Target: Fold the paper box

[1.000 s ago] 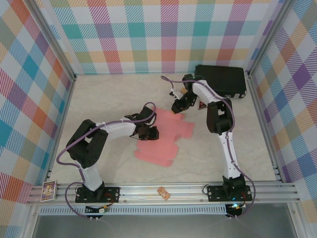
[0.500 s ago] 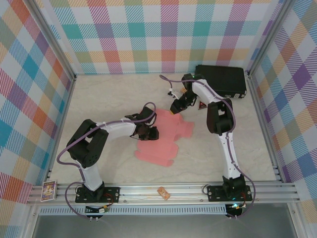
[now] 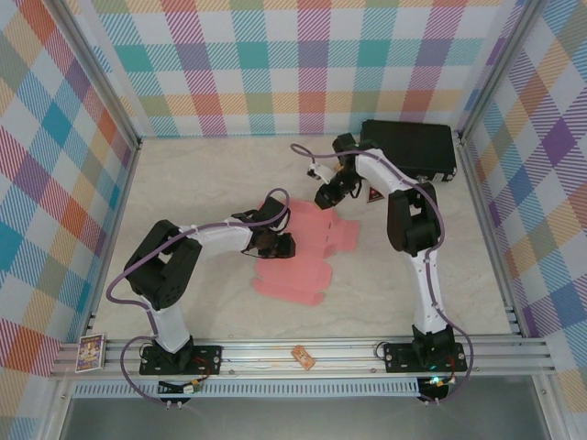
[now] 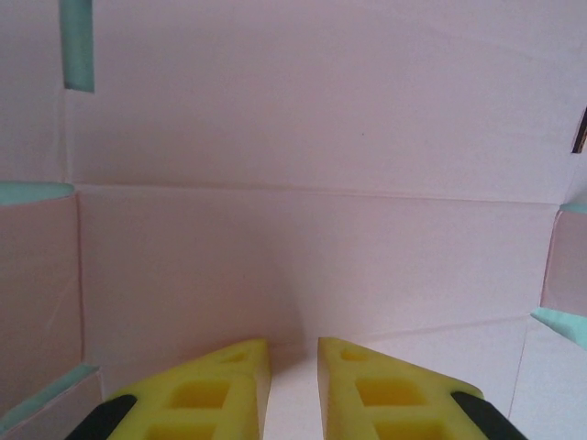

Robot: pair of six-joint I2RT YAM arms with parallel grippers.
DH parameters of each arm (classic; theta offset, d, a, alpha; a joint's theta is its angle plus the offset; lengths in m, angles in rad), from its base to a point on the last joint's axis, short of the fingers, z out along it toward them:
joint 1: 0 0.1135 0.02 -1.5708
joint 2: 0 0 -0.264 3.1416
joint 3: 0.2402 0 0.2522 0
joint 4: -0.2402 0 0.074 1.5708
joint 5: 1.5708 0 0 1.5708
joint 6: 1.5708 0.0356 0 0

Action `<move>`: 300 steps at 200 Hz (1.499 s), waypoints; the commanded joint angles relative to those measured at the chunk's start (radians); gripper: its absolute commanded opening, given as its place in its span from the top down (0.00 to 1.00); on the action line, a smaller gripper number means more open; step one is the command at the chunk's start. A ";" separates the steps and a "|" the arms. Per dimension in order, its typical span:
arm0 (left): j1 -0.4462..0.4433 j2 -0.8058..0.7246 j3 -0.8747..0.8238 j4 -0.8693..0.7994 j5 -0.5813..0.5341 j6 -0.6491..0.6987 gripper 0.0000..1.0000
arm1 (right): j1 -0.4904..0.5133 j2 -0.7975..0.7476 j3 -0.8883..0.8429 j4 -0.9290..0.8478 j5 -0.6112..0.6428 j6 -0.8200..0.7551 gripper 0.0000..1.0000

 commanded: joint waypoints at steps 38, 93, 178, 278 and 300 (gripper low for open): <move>-0.011 0.030 -0.038 -0.008 -0.011 -0.016 0.78 | 0.014 -0.083 -0.095 0.141 0.063 -0.048 0.91; -0.011 0.034 -0.046 0.052 -0.011 -0.021 0.77 | 0.021 -0.200 -0.246 0.331 0.091 -0.085 1.00; -0.010 -0.112 -0.001 0.099 -0.073 -0.031 0.60 | 0.027 -0.423 -0.560 0.794 0.293 -0.190 1.00; 0.047 -0.128 -0.220 0.258 -0.117 -0.127 0.68 | 0.087 -0.496 -0.680 0.985 0.433 -0.319 1.00; 0.047 -0.086 -0.221 0.315 -0.087 -0.128 0.74 | 0.101 -0.504 -0.689 0.987 0.438 -0.326 1.00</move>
